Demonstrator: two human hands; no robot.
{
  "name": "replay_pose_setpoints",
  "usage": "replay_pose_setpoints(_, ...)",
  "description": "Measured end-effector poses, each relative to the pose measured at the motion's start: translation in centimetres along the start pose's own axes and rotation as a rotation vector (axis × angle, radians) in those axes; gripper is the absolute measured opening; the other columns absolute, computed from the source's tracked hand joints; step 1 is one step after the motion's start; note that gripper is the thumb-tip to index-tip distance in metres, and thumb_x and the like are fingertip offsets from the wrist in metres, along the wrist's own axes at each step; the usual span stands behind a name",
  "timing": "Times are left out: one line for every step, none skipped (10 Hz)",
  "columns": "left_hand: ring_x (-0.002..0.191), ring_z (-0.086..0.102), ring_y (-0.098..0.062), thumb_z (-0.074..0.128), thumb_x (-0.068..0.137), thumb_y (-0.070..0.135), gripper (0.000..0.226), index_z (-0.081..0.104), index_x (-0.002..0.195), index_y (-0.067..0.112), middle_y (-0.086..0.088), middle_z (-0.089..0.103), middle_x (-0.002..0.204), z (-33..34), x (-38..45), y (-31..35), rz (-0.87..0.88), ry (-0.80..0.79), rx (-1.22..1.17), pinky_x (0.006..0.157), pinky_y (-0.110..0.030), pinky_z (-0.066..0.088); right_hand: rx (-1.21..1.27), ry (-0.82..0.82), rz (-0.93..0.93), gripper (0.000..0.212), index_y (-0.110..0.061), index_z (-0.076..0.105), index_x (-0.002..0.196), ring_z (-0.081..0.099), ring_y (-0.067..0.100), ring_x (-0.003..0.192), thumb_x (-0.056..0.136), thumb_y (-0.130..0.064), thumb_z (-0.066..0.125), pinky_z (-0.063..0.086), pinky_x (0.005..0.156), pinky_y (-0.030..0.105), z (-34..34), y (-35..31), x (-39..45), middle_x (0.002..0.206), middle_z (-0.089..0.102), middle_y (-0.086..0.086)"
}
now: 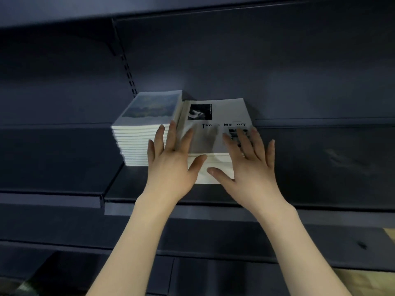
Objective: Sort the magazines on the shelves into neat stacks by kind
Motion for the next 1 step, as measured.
replay_pose_setpoints(0.143, -0.016, -0.021, 0.036, 0.092, 0.056, 0.066, 0.012, 0.148, 0.033, -0.001, -0.009, 0.158, -0.44, 0.40, -0.75, 0.024, 0.014, 0.023, 0.115, -0.044, -0.005, -0.012, -0.008, -0.016, 0.078, -0.026, 0.021, 0.150, -0.011, 0.026, 0.146, 0.084, -0.065, 0.040, -0.014, 0.112, 0.051, -0.33, -0.65, 1.13, 0.159, 0.007, 0.004)
Point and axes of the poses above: each hand's wrist, its own x-axis towards the middle knuckle, its own z-axis out of the palm, y = z × x, the point moved 1 cm from there along x, towards the middle knuckle
